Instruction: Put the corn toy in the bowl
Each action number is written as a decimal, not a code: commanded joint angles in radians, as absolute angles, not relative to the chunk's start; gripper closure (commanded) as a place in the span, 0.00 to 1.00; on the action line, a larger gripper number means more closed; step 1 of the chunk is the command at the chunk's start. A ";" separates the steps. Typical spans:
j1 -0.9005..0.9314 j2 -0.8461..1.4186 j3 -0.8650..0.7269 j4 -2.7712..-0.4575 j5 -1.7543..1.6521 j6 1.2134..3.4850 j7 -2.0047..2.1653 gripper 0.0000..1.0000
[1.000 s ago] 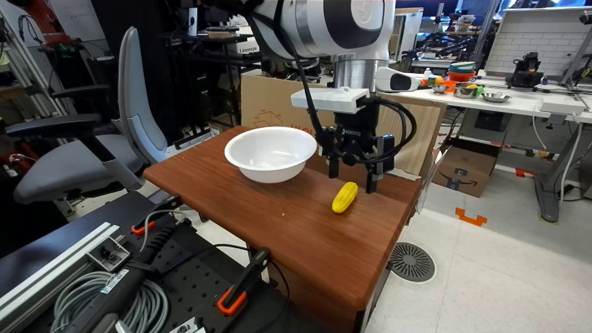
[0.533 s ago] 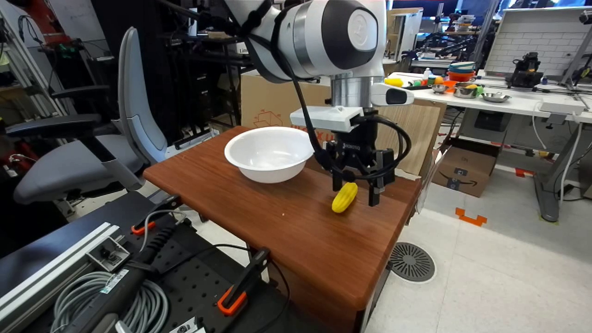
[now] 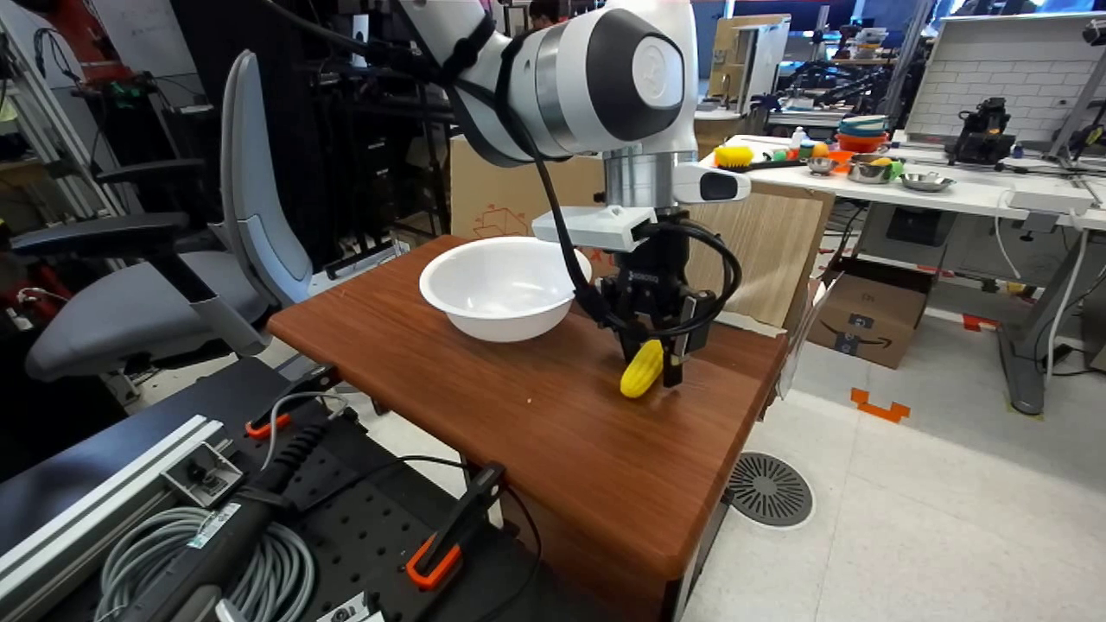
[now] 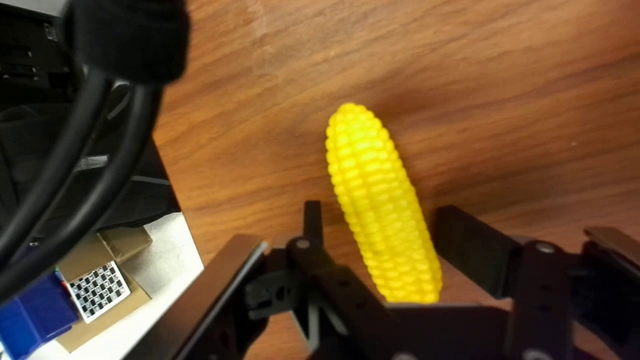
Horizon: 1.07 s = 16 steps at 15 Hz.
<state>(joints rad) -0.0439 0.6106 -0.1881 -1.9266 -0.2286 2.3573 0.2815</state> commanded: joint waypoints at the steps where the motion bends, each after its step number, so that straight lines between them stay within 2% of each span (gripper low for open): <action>1: -0.028 0.624 -0.215 -1.914 -0.241 2.378 0.305 0.71; 2: -0.031 0.616 -0.216 -1.916 -0.239 2.377 0.304 0.80; 4: -0.040 0.577 -0.217 -1.932 -0.230 2.377 0.289 0.92; 6: -0.056 0.499 -0.207 -1.973 -0.208 2.384 0.262 0.94; 12: -0.036 0.193 -0.152 -2.167 -0.221 2.480 0.169 0.92; 16: -0.001 0.097 -0.073 -2.265 -0.226 2.494 0.116 0.92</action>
